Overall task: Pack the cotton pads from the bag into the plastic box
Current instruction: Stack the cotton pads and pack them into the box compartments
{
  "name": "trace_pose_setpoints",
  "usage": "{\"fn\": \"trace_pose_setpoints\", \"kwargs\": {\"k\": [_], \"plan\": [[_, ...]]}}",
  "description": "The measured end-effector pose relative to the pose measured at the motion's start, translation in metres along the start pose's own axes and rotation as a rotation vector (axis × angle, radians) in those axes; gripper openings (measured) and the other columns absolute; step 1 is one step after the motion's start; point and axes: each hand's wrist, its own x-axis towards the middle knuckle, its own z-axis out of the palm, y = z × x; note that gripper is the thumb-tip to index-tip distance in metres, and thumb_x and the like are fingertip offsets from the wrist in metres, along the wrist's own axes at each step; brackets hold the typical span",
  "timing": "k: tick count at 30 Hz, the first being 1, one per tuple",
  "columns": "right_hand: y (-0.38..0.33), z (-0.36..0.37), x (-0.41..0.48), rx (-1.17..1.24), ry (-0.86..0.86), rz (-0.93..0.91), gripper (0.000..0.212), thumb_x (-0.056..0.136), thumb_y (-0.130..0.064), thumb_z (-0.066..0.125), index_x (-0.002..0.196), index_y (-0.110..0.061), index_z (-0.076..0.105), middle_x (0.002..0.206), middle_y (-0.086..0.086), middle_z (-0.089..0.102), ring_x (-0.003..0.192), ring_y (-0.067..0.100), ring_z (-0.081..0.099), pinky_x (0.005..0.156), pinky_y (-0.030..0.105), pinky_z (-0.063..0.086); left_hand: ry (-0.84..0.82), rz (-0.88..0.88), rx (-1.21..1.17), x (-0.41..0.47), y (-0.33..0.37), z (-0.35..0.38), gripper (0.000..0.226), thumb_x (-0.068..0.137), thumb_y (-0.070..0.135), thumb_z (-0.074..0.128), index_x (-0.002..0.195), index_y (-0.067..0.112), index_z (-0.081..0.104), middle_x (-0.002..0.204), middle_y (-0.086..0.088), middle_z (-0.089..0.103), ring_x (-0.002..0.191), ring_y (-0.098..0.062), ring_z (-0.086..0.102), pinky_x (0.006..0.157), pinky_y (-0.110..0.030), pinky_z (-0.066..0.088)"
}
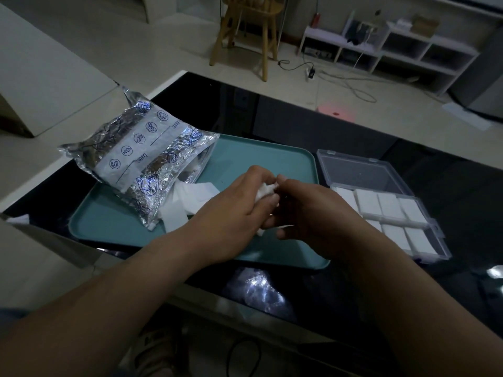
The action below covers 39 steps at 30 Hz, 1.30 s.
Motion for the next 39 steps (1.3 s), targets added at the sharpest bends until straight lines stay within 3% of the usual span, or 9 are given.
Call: {"fn": "trace_pose_setpoints", "kwargs": {"k": [4, 8, 13, 15, 19, 23, 28, 32, 39], "plan": [[0.0, 0.003, -0.001, -0.006, -0.052, 0.036, 0.034, 0.105, -0.038, 0.053, 0.113, -0.01, 0.07, 0.089, 0.009, 0.068, 0.079, 0.022, 0.069, 0.061, 0.03, 0.054, -0.003, -0.004, 0.076, -0.002, -0.001, 0.0, 0.021, 0.103, 0.042, 0.049, 0.118, 0.032, 0.038, 0.103, 0.011, 0.056, 0.086, -0.008, 0.059, 0.072, -0.037, 0.045], [0.003, 0.007, 0.001, 0.034, -0.027, 0.034, 0.019, 0.1, -0.012, 0.051, 0.103, -0.006, 0.07, 0.084, 0.01, 0.068, 0.067, 0.015, 0.066, 0.06, 0.03, 0.057, 0.0, -0.017, 0.092, -0.002, 0.001, -0.001, 0.031, 0.097, 0.044, 0.059, 0.11, 0.032, 0.033, 0.089, 0.011, 0.053, 0.074, -0.004, 0.055, 0.06, -0.03, 0.035], [0.0, 0.007, 0.001, 0.038, 0.095, -0.015, 0.014, 0.1, -0.009, 0.053, 0.101, -0.004, 0.066, 0.082, 0.013, 0.07, 0.068, 0.022, 0.072, 0.056, 0.03, 0.056, 0.023, -0.113, -0.098, 0.001, 0.004, -0.001, 0.025, 0.101, 0.046, 0.052, 0.113, 0.031, 0.036, 0.09, 0.008, 0.054, 0.076, -0.006, 0.055, 0.066, -0.033, 0.038], [-0.002, 0.003, 0.001, -0.041, 0.168, -0.07, 0.014, 0.101, -0.008, 0.052, 0.098, -0.003, 0.064, 0.078, 0.013, 0.072, 0.066, 0.024, 0.073, 0.054, 0.031, 0.054, 0.11, -0.164, -0.159, 0.004, 0.002, -0.005, 0.012, 0.105, 0.034, 0.047, 0.115, 0.031, 0.04, 0.089, 0.003, 0.057, 0.074, -0.009, 0.055, 0.068, -0.036, 0.039], [-0.003, 0.0, -0.003, -0.339, 0.248, -0.171, 0.017, 0.101, -0.01, 0.054, 0.097, 0.002, 0.066, 0.075, 0.016, 0.075, 0.063, 0.024, 0.073, 0.055, 0.034, 0.055, 0.184, -0.193, -0.213, 0.007, 0.002, -0.01, 0.028, 0.106, 0.022, 0.042, 0.127, 0.041, 0.046, 0.088, -0.008, 0.062, 0.073, -0.02, 0.057, 0.067, -0.035, 0.042], [-0.002, 0.009, -0.01, -0.466, 0.238, -0.225, 0.025, 0.102, -0.025, 0.061, 0.092, -0.003, 0.069, 0.072, 0.01, 0.076, 0.063, 0.02, 0.075, 0.056, 0.033, 0.055, 0.054, -0.194, -0.25, 0.004, 0.006, -0.002, 0.028, 0.108, 0.037, 0.042, 0.134, 0.049, 0.045, 0.101, 0.006, 0.063, 0.08, -0.004, 0.062, 0.067, -0.019, 0.047], [0.002, 0.011, -0.009, -0.329, 0.144, -0.236, 0.033, 0.105, -0.029, 0.059, 0.094, -0.001, 0.074, 0.078, 0.014, 0.077, 0.067, 0.024, 0.071, 0.059, 0.032, 0.05, -0.035, -0.25, -0.48, 0.003, 0.008, 0.002, 0.033, 0.1, 0.059, 0.046, 0.122, 0.039, 0.059, 0.102, -0.001, 0.073, 0.087, -0.017, 0.067, 0.079, -0.038, 0.05], [-0.001, 0.007, -0.009, -0.17, 0.104, -0.209, 0.026, 0.104, -0.016, 0.058, 0.101, 0.006, 0.07, 0.074, 0.018, 0.072, 0.062, 0.017, 0.066, 0.055, 0.026, 0.047, 0.023, -0.338, -0.791, 0.006, 0.012, 0.004, 0.026, 0.107, 0.03, 0.05, 0.125, 0.014, 0.059, 0.088, -0.013, 0.063, 0.07, -0.019, 0.057, 0.056, -0.03, 0.04], [-0.011, -0.01, -0.012, -0.243, 0.295, -0.278, 0.019, 0.104, -0.015, 0.06, 0.098, 0.0, 0.07, 0.065, 0.004, 0.069, 0.062, 0.016, 0.067, 0.057, 0.031, 0.048, 0.154, -0.521, -1.122, 0.013, 0.007, -0.005, 0.022, 0.105, 0.009, 0.043, 0.116, 0.02, 0.058, 0.101, -0.018, 0.065, 0.076, -0.028, 0.066, 0.049, -0.025, 0.044]]}}
